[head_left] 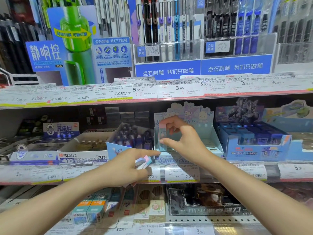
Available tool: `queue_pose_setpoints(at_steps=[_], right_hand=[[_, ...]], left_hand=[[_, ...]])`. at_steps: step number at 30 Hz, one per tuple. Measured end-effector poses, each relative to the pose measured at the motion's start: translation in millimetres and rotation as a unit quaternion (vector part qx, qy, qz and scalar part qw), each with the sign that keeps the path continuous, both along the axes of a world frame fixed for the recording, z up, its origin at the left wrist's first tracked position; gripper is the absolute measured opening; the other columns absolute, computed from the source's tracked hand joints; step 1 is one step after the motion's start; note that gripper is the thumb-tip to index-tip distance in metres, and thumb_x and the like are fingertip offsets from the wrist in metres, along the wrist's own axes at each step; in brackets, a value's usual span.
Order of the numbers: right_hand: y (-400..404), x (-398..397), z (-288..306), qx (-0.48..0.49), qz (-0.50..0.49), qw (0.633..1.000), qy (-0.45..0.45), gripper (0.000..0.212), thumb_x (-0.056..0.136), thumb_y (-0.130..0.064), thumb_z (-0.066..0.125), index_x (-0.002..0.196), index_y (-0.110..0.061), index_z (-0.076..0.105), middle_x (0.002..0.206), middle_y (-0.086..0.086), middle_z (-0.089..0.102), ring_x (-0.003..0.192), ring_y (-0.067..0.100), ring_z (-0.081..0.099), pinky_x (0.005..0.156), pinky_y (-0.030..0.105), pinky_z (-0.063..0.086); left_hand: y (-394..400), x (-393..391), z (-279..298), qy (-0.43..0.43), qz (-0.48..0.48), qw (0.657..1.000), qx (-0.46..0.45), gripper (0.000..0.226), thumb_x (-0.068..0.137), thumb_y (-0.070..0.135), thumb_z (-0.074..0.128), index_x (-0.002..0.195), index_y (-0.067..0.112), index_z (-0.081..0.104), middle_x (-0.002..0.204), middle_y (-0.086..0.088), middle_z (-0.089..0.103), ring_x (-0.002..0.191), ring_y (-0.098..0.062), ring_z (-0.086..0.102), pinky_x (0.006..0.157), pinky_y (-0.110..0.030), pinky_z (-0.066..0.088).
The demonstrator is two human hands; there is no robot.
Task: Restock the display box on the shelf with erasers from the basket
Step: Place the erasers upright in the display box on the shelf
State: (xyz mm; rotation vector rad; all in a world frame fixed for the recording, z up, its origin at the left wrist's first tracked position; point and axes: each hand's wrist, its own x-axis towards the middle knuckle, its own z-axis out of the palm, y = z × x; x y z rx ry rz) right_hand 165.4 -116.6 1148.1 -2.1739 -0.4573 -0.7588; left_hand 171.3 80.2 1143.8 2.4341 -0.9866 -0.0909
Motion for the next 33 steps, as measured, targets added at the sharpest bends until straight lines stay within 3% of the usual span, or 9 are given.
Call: queue_pose_setpoints(at_steps=[4, 8, 12, 14, 17, 21, 23, 26, 33], right_hand=[[-0.6, 1.7, -0.5, 0.005, 0.007, 1.000, 0.001, 0.036, 0.075, -0.021, 0.072, 0.106, -0.025, 0.054, 0.084, -0.018, 0.050, 0.080, 0.008, 0.047, 0.070, 0.010, 0.036], [-1.5, 4.5, -0.4, 0.008, 0.016, 1.000, 0.008, 0.037, 0.074, -0.023, 0.073, 0.101, -0.035, 0.050, 0.090, -0.015, 0.054, 0.085, 0.009, 0.047, 0.069, 0.007, 0.036], [-1.2, 7.1, -1.0, 0.010, 0.022, 1.000, 0.001, 0.037, 0.072, -0.026, 0.074, 0.098, -0.037, 0.051, 0.095, -0.008, 0.058, 0.081, 0.004, 0.047, 0.069, 0.010, 0.037], [-2.6, 7.4, -0.6, 0.007, 0.029, 1.000, 0.007, 0.035, 0.072, -0.027, 0.075, 0.097, -0.036, 0.052, 0.089, -0.017, 0.055, 0.080, -0.005, 0.046, 0.069, 0.006, 0.036], [-6.7, 6.4, -0.1, -0.001, 0.040, 0.999, 0.019, 0.029, 0.074, -0.026, 0.073, 0.096, -0.034, 0.055, 0.086, -0.021, 0.053, 0.081, -0.012, 0.046, 0.071, 0.004, 0.036], [-11.4, 5.6, -3.5, -0.004, 0.055, 0.998, 0.034, 0.019, 0.083, -0.021, 0.058, 0.100, -0.026, 0.061, 0.099, -0.009, 0.061, 0.091, 0.000, 0.051, 0.080, 0.018, 0.042], [-13.1, 5.9, -4.4, 0.007, 0.077, 0.996, 0.042, 0.035, 0.074, -0.010, 0.046, 0.101, -0.025, 0.062, 0.108, -0.007, 0.062, 0.097, 0.004, 0.052, 0.085, 0.016, 0.042], [-13.9, 7.0, -1.7, 0.003, 0.094, 0.994, 0.056, 0.049, 0.063, -0.005, 0.038, 0.101, -0.024, 0.062, 0.111, -0.009, 0.060, 0.107, 0.004, 0.051, 0.090, 0.011, 0.039], [-10.6, 10.2, 0.2, -0.035, 0.112, 0.992, 0.049, 0.051, 0.058, -0.001, 0.035, 0.093, -0.016, 0.068, 0.109, -0.005, 0.058, 0.108, -0.002, 0.049, 0.092, 0.002, 0.033]], left_hand=[[3.2, 3.5, -0.2, 0.011, -0.007, 1.000, 0.001, 0.048, 0.081, 0.036, 0.056, 0.123, 0.055, 0.044, 0.112, 0.003, 0.070, 0.087, -0.026, 0.069, 0.074, -0.029, 0.056], [2.1, 3.1, 2.8, 0.027, -0.013, 1.000, -0.009, 0.049, 0.085, 0.023, 0.057, 0.126, 0.048, 0.047, 0.105, -0.004, 0.071, 0.050, -0.013, 0.058, 0.047, -0.016, 0.046], [2.1, 1.6, 5.5, 0.052, -0.017, 0.998, -0.011, 0.049, 0.087, 0.021, 0.057, 0.125, 0.049, 0.047, 0.101, -0.010, 0.071, 0.045, -0.008, 0.055, 0.046, -0.019, 0.047], [2.4, 1.4, 6.8, 0.053, -0.019, 0.998, -0.006, 0.046, 0.083, 0.032, 0.057, 0.120, 0.057, 0.047, 0.107, -0.014, 0.069, 0.062, -0.016, 0.066, 0.061, -0.033, 0.057], [2.2, 2.0, 9.6, 0.043, -0.022, 0.999, 0.003, 0.041, 0.066, 0.052, 0.050, 0.101, 0.073, 0.046, 0.123, -0.008, 0.064, 0.105, -0.032, 0.064, 0.091, -0.048, 0.051], [1.9, 3.0, 12.3, 0.046, -0.028, 0.999, -0.004, 0.039, 0.067, 0.046, 0.055, 0.099, 0.067, 0.049, 0.124, -0.004, 0.063, 0.086, -0.028, 0.069, 0.081, -0.042, 0.056], [2.7, 3.6, 12.1, 0.045, -0.025, 0.999, -0.007, 0.041, 0.075, 0.035, 0.058, 0.103, 0.064, 0.049, 0.125, 0.003, 0.061, 0.069, -0.023, 0.066, 0.071, -0.034, 0.054], [3.3, 3.3, 11.8, 0.049, -0.025, 0.998, -0.012, 0.040, 0.080, 0.027, 0.056, 0.104, 0.059, 0.052, 0.119, -0.004, 0.065, 0.054, -0.014, 0.060, 0.061, -0.036, 0.054], [7.6, 6.7, 10.4, 0.029, -0.021, 0.999, 0.001, 0.037, 0.066, 0.044, 0.052, 0.095, 0.066, 0.052, 0.121, -0.004, 0.065, 0.102, -0.031, 0.065, 0.088, -0.040, 0.051]])
